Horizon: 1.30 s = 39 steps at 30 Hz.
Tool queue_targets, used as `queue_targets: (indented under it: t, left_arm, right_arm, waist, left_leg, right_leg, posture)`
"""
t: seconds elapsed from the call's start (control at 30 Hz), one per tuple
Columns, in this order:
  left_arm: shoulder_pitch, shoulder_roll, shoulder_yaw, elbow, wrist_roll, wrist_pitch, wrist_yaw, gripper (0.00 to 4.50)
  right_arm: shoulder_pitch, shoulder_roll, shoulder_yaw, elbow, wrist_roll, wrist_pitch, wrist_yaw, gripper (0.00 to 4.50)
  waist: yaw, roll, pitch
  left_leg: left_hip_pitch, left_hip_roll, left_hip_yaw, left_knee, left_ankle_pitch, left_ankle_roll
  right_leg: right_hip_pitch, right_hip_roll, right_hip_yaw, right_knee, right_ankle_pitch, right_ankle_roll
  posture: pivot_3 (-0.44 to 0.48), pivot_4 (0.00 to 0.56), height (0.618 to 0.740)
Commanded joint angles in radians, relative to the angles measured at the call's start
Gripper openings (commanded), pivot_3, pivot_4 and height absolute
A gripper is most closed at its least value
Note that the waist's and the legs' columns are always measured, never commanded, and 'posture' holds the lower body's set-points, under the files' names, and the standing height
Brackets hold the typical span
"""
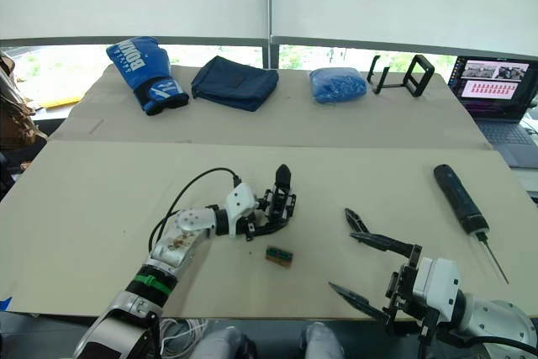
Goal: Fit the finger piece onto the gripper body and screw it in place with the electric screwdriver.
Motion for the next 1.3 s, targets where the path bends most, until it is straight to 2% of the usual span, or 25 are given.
queue_targets:
  t: [0.03, 0.53, 0.83, 0.87, 0.93, 0.97, 1.1, 1.23, 1.3]
  left_arm:
    - [-0.025, -0.006, 0.001, -0.001, -0.019, -0.033, -0.018, 2.3]
    - [0.046, -0.021, -0.007, -0.092, -0.039, 0.025, -0.016, 2.3]
    - [0.089, 0.008, -0.02, -0.112, -0.031, 0.055, -0.013, 2.3]
    - [0.093, 0.008, -0.016, -0.116, -0.033, 0.057, -0.007, 3.36]
    - [0.096, 0.013, -0.012, -0.119, -0.034, 0.061, -0.003, 4.19]
    - [0.096, 0.017, -0.008, -0.117, -0.034, 0.059, -0.002, 4.47]
    - [0.108, 0.056, 0.036, -0.127, -0.071, 0.072, -0.023, 4.47]
    - [0.153, 0.155, 0.097, -0.139, -0.132, 0.044, -0.095, 4.47]
    - [0.178, 0.202, 0.147, -0.126, -0.178, -0.02, -0.148, 4.47]
  right_arm:
    - [-0.007, 0.007, -0.013, -0.018, 0.005, -0.029, -0.004, 4.5]
    - [-0.009, 0.007, -0.014, -0.015, 0.004, -0.03, -0.004, 4.5]
    - [-0.019, 0.006, -0.003, -0.009, 0.008, -0.022, 0.003, 4.5]
    - [-0.02, 0.005, -0.004, -0.009, 0.009, -0.021, 0.004, 4.5]
    - [-0.019, 0.003, -0.01, -0.008, 0.012, -0.02, 0.007, 4.5]
    - [-0.018, 0.001, -0.013, -0.007, 0.014, -0.02, 0.009, 4.5]
    - [0.005, 0.002, -0.05, -0.018, 0.026, -0.013, -0.002, 4.5]
    - [0.093, 0.02, -0.127, -0.034, 0.053, -0.012, -0.016, 4.5]
    - [0.157, 0.035, -0.165, -0.034, 0.054, -0.005, -0.023, 4.5]
  waist:
    - [0.0, 0.0, 0.0]
    - [0.0, 0.0, 0.0]
    - [-0.001, 0.002, -0.001]
    - [-0.001, 0.002, -0.001]
    - [0.0, 0.002, -0.001]
    - [0.0, 0.002, -0.001]
    - [-0.004, 0.002, -0.001]
    - [-0.007, 0.002, -0.001]
    - [-0.007, 0.003, -0.002]
  left_leg:
    - [0.0, 0.0, 0.0, 0.0, 0.0, 0.0]
    - [0.0, 0.0, 0.0, 0.0, 0.0, 0.0]
    - [0.001, 0.0, 0.0, 0.0, 0.0, 0.0]
    - [0.001, 0.0, 0.0, -0.001, 0.0, 0.0]
    - [0.001, 0.0, 0.0, -0.001, 0.0, 0.0]
    - [0.002, 0.0, 0.0, -0.001, 0.0, 0.0]
    - [0.002, 0.0, 0.0, -0.001, 0.0, 0.0]
    - [0.004, 0.0, 0.0, -0.004, 0.001, -0.002]
    - [0.006, 0.0, 0.0, -0.006, 0.002, -0.003]
  right_leg:
    - [0.0, 0.0, 0.0, 0.0, 0.0, 0.0]
    - [0.0, 0.0, 0.0, 0.0, 0.0, 0.0]
    - [0.001, -0.001, 0.0, 0.0, 0.0, 0.0]
    - [0.001, -0.001, 0.0, 0.0, 0.0, 0.0]
    - [0.001, -0.001, 0.0, 0.0, 0.0, 0.0]
    - [0.001, -0.001, 0.0, 0.0, 0.0, 0.0]
    - [0.001, -0.001, 0.0, 0.0, 0.0, 0.0]
    - [0.001, -0.001, 0.001, 0.0, 0.0, 0.0]
    - [0.001, -0.004, 0.001, 0.0, -0.001, -0.001]
  posture:
    - [0.0, 0.15, 0.74]
    - [0.0, 0.15, 0.74]
    - [0.0, 0.15, 0.74]
    - [0.0, 0.15, 0.74]
    - [0.0, 0.15, 0.74]
    - [0.0, 0.15, 0.74]
    - [0.0, 0.15, 0.74]
    - [0.0, 0.15, 0.74]
    - [0.0, 0.15, 0.74]
